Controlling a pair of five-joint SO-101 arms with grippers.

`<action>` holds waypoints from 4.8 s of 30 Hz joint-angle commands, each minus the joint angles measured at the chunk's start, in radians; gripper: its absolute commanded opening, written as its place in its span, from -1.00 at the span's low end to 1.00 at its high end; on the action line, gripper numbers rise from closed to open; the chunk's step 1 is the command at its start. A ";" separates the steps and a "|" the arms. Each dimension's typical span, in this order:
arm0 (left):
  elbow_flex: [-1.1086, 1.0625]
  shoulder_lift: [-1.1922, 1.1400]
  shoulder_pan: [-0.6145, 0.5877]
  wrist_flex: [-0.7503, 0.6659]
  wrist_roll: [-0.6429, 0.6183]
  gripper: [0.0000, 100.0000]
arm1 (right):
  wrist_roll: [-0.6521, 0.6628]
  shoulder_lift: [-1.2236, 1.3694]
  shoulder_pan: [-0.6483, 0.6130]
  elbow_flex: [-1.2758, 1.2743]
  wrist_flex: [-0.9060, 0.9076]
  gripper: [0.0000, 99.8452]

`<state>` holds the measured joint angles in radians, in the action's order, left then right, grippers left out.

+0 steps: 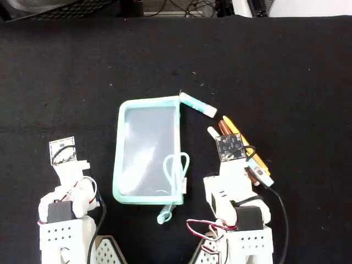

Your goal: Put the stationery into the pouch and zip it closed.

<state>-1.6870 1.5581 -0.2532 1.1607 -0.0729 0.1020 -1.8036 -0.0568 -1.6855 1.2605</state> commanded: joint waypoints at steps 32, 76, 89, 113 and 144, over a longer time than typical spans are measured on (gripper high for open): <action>0.028 0.003 0.015 0.008 -0.006 -0.94 | 0.000 -0.008 0.002 -0.002 0.003 -0.98; 0.027 0.003 0.381 -0.038 -0.002 -0.93 | 0.072 -0.008 -0.427 -0.002 -0.161 -0.36; 0.073 0.003 -0.045 -0.393 -0.002 -0.93 | 0.064 -0.007 -0.539 0.007 -0.173 -0.43; -0.021 0.003 0.090 -0.410 0.138 -0.93 | 0.015 0.759 -0.537 0.407 -0.345 -0.48; -0.021 0.003 0.091 -0.405 0.138 -0.93 | 0.126 1.511 -0.448 0.647 -0.465 -0.98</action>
<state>-1.6901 1.5520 -0.1734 0.7695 0.0560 0.1864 -0.3353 -0.4833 -1.0963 0.7541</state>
